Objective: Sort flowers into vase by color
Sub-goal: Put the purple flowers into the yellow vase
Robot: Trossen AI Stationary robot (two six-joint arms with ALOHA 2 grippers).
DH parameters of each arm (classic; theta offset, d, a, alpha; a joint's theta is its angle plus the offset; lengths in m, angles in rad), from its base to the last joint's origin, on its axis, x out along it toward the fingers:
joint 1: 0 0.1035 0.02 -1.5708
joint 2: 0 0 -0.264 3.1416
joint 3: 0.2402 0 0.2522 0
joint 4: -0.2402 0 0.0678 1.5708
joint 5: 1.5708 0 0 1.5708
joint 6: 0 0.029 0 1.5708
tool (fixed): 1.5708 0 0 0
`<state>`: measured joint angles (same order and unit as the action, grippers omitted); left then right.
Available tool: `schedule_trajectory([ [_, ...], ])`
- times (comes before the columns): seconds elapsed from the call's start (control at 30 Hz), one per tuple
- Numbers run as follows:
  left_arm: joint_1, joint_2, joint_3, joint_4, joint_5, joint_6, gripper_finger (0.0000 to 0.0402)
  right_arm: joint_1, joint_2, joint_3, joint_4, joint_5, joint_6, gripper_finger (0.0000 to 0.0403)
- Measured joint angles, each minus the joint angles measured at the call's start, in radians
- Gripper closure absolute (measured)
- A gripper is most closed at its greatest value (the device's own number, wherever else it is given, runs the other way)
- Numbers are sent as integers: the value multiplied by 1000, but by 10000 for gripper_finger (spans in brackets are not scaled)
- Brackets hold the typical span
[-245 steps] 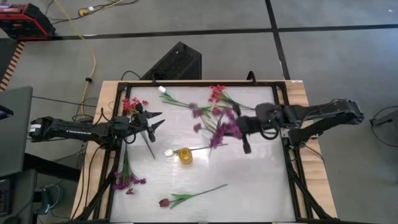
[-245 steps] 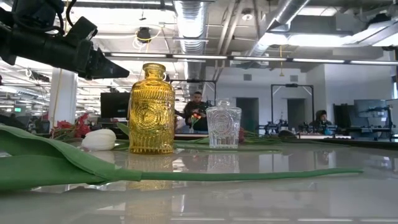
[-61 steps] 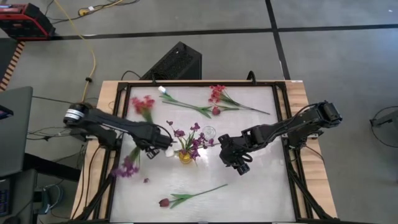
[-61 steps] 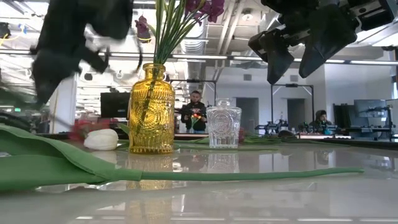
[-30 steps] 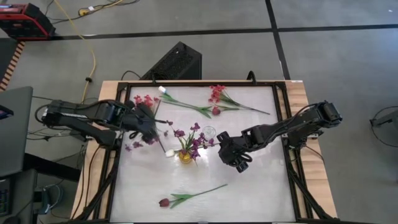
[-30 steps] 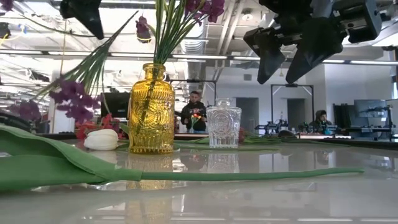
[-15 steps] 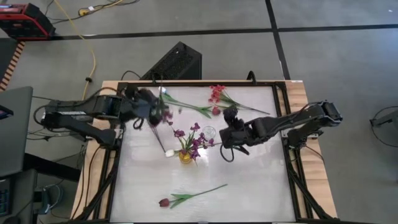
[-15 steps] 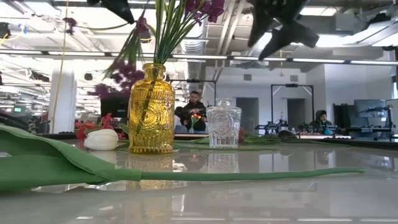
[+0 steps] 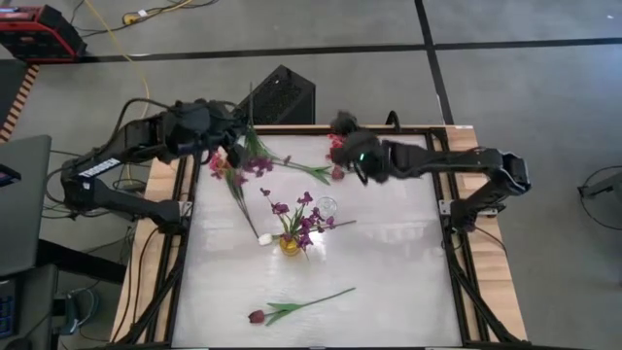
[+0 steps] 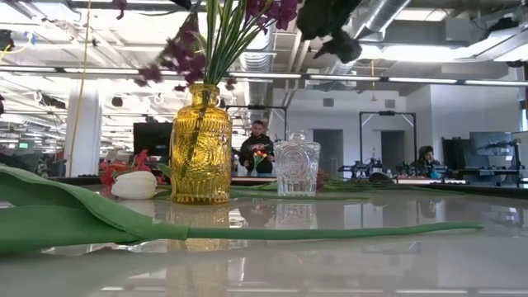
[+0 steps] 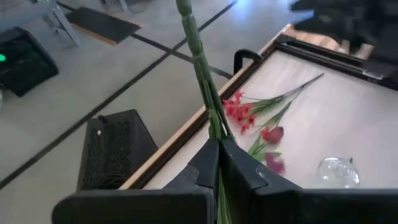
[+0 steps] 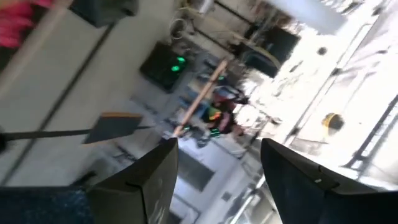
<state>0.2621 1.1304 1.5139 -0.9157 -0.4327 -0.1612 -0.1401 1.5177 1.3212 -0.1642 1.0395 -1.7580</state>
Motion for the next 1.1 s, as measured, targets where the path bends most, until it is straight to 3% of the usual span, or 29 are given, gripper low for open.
schedule_trajectory([
  [0.13, 37, 1, 0, -26, 59, -1, 401, -83, 6, 0, 285, -202, -162, 152],
  [0.27, 65, 1, 0, -39, 69, -4, 401, -136, 7, 0, 423, -546, -253, 158],
  [0.4, 116, 1, 0, -37, 173, -19, 402, -195, 10, 0, 450, -953, -264, 158],
  [0.47, 140, 1, 0, -37, 231, -13, 401, -214, 30, 0, 506, -1048, -264, 158],
  [0.6, 181, 1, 0, -35, 304, 1, 401, -237, 95, 0, 662, -1066, -300, 158],
  [0.83, 237, 9, 0, 25, 447, -3, 402, -229, 269, 42, 869, -1096, -607, 159],
  [1.1, 242, 52, 0, 27, 453, -1, 402, -194, 453, 179, 1096, -1063, -658, 159],
])
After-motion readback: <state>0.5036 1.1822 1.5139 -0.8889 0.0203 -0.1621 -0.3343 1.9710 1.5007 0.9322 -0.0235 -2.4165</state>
